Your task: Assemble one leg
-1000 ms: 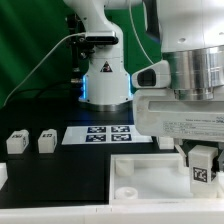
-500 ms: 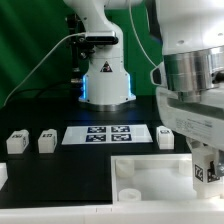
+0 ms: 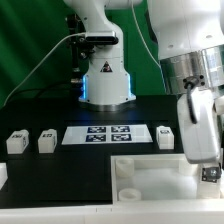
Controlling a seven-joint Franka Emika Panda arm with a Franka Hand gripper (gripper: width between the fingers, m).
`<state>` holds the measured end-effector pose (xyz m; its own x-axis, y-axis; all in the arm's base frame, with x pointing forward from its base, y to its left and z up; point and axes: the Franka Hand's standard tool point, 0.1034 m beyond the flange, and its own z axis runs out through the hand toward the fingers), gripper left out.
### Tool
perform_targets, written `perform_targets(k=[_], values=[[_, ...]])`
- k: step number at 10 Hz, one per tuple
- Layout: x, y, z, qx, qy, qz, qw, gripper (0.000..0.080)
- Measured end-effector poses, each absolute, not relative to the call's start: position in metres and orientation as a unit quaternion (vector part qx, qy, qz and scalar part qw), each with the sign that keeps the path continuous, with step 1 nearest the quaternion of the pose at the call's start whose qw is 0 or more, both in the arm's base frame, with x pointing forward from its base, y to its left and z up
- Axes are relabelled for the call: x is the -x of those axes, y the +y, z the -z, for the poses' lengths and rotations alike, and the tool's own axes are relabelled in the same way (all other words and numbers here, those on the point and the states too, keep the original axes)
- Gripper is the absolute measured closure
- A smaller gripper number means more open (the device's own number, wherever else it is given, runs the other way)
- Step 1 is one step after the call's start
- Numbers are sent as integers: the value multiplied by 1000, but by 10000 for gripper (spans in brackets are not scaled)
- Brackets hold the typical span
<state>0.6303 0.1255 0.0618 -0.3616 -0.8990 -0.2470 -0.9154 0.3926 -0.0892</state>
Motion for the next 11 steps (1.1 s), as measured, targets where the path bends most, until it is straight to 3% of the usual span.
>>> perform_targets(k=[2, 3, 4, 5, 6, 8, 11], values=[[-630, 126, -62, 576, 806, -28, 129, 497], [-630, 126, -61, 580, 804, -28, 129, 319], [-625, 128, -59, 626, 770, -28, 122, 319], [-622, 129, -58, 675, 728, -28, 119, 188], [-621, 128, -57, 712, 692, -25, 117, 162], [-618, 132, -60, 812, 576, -28, 88, 152], [-619, 128, -59, 887, 453, -10, 89, 151]])
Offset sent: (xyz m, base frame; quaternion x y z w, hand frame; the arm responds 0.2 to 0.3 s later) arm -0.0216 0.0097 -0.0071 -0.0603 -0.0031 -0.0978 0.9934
